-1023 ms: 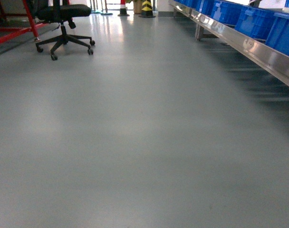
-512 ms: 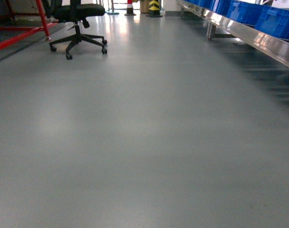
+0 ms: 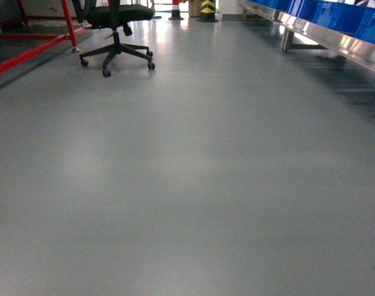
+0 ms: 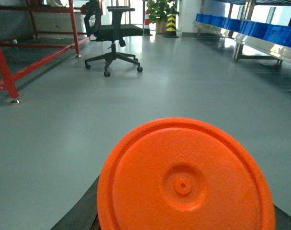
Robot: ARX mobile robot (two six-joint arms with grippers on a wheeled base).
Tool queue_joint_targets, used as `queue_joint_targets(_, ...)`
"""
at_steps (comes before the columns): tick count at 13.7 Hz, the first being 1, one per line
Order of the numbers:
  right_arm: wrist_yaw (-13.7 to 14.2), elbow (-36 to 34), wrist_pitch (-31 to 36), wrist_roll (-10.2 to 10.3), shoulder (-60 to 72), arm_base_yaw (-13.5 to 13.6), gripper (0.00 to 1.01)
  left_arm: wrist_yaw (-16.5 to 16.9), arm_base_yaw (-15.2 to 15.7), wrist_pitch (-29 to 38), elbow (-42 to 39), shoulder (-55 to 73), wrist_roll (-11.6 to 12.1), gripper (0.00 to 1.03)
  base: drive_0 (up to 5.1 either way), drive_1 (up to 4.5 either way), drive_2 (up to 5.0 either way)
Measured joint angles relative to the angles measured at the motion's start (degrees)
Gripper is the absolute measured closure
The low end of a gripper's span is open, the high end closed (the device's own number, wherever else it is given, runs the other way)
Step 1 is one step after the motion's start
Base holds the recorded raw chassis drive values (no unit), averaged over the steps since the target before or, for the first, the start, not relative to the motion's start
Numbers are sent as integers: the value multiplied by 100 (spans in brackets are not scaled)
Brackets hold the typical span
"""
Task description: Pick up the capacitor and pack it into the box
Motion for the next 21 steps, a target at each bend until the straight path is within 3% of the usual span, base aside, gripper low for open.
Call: queue_joint_targets(21, 7, 0, -7, 0, 0, 0, 3, 2, 0, 11, 0, 0, 2, 59, -497, 248, 248)
